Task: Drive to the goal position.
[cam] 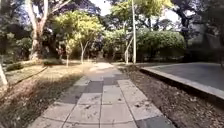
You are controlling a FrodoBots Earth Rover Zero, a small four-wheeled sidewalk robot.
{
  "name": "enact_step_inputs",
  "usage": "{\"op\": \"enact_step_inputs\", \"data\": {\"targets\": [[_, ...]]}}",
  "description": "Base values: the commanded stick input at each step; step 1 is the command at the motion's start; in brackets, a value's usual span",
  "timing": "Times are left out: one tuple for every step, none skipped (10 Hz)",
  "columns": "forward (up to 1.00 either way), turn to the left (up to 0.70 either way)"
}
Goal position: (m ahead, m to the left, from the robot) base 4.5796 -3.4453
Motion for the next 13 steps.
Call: {"op": "enact_step_inputs", "data": {"targets": [[0.50,0.00],[0.50,0.00],[0.50,0.00],[0.50,0.00],[0.50,0.00],[0.50,0.00],[0.50,0.00],[0.50,0.00],[0.50,0.00],[0.50,0.00],[0.50,0.00],[0.50,0.00],[0.50,0.00]]}}
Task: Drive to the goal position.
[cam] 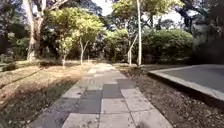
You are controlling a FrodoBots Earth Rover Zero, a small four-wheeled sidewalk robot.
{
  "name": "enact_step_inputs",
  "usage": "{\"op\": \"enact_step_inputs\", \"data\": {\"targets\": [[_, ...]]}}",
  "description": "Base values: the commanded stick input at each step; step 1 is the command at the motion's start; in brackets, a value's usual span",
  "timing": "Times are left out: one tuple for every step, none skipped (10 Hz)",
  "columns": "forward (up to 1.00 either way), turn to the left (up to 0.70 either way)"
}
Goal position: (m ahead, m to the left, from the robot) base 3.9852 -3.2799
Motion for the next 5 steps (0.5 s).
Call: {"op": "enact_step_inputs", "data": {"targets": [[0.50,0.00],[0.50,0.00],[0.50,0.00],[0.50,0.00],[0.50,0.00]]}}
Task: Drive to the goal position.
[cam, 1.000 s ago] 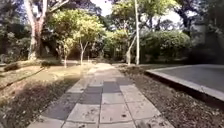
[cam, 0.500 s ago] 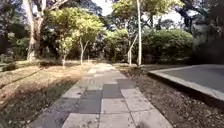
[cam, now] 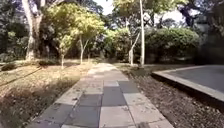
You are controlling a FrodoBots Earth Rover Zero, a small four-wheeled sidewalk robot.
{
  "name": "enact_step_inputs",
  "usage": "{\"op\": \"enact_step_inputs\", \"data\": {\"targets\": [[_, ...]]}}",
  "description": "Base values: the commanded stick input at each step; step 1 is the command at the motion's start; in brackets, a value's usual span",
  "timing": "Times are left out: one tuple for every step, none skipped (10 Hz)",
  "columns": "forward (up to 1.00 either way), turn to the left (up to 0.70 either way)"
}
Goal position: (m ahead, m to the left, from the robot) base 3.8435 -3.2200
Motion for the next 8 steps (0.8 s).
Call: {"op": "enact_step_inputs", "data": {"targets": [[0.50,0.00],[0.50,0.00],[0.50,0.00],[0.50,0.00],[0.50,0.00],[0.50,0.00],[0.50,0.00],[0.50,0.00]]}}
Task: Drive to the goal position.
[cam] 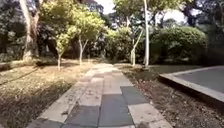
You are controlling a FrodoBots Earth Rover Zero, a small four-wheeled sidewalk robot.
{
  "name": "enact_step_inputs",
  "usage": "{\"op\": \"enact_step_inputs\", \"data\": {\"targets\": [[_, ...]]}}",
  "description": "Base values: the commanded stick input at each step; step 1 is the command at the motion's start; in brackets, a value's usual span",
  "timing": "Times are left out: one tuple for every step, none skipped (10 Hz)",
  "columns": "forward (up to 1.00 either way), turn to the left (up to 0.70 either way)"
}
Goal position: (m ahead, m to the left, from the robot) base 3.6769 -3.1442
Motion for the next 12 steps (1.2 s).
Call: {"op": "enact_step_inputs", "data": {"targets": [[0.50,0.00],[0.50,0.00],[0.50,0.00],[0.50,0.00],[0.50,0.00],[0.50,0.00],[0.50,0.00],[0.50,0.00],[0.50,0.00],[0.50,0.00],[0.50,0.00],[0.50,0.00]]}}
